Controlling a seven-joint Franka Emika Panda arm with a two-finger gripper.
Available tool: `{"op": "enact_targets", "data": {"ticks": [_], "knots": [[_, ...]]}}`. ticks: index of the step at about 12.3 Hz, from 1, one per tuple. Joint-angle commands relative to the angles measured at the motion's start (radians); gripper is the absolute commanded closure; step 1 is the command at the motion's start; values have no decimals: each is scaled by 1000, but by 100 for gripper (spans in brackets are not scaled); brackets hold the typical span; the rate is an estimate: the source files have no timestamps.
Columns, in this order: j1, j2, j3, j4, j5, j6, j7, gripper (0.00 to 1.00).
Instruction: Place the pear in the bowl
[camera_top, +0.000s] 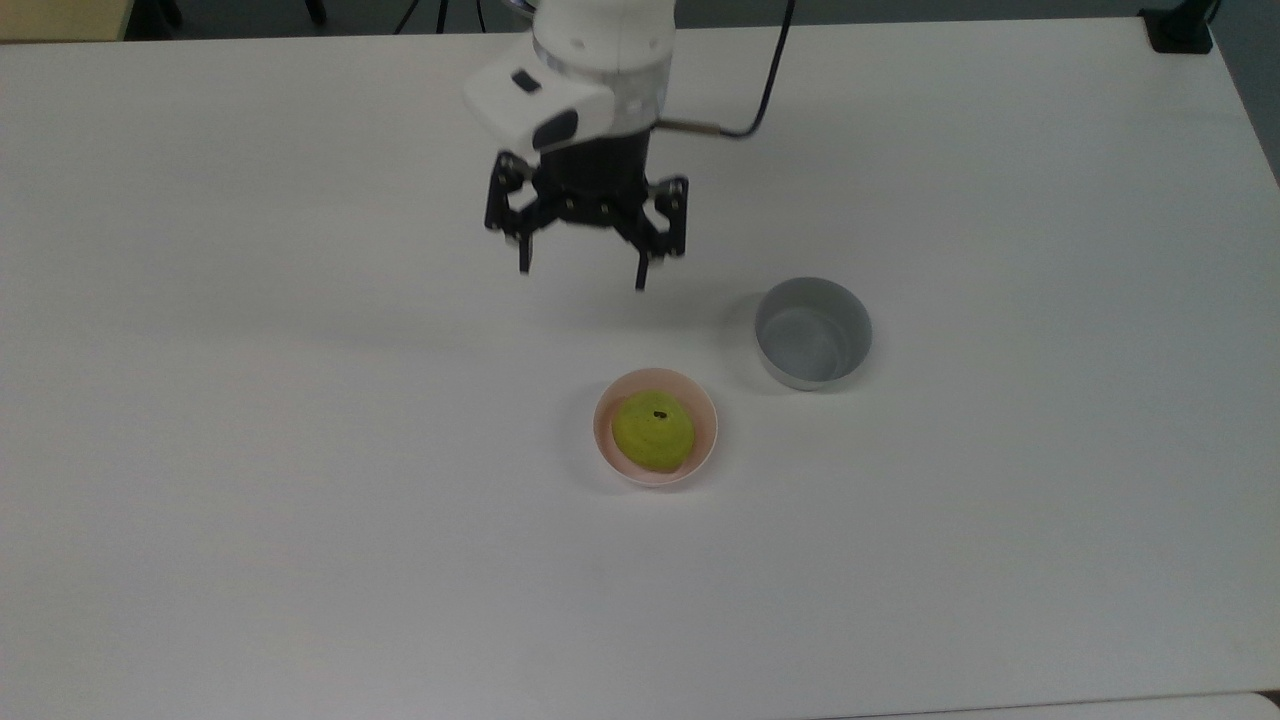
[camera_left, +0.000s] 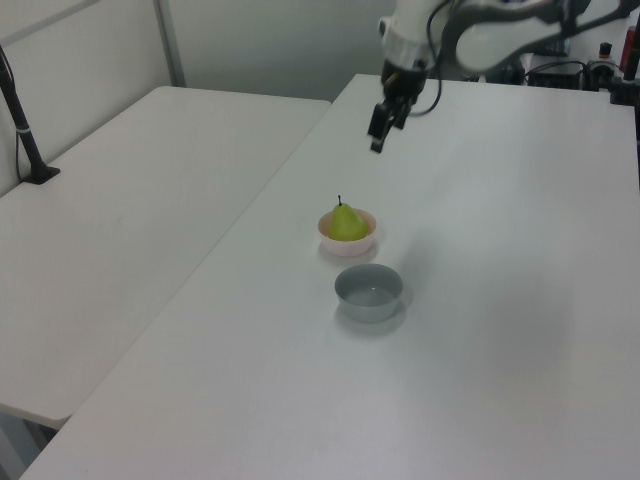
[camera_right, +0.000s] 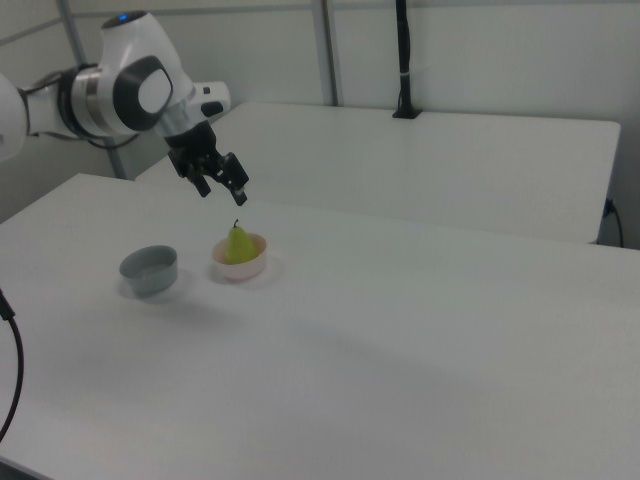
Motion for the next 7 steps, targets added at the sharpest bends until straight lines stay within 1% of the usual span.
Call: {"op": "enact_targets", "data": {"ticks": [1, 2, 5, 7], "knots": [[-28, -123, -7, -29, 83, -187, -109, 0], [-38, -155, -7, -29, 85, -262, -147, 0], [-57, -206, -10, -27, 94, -386, -215, 0], [-84, -239, -10, -27, 112, -451, -248, 0]]}}
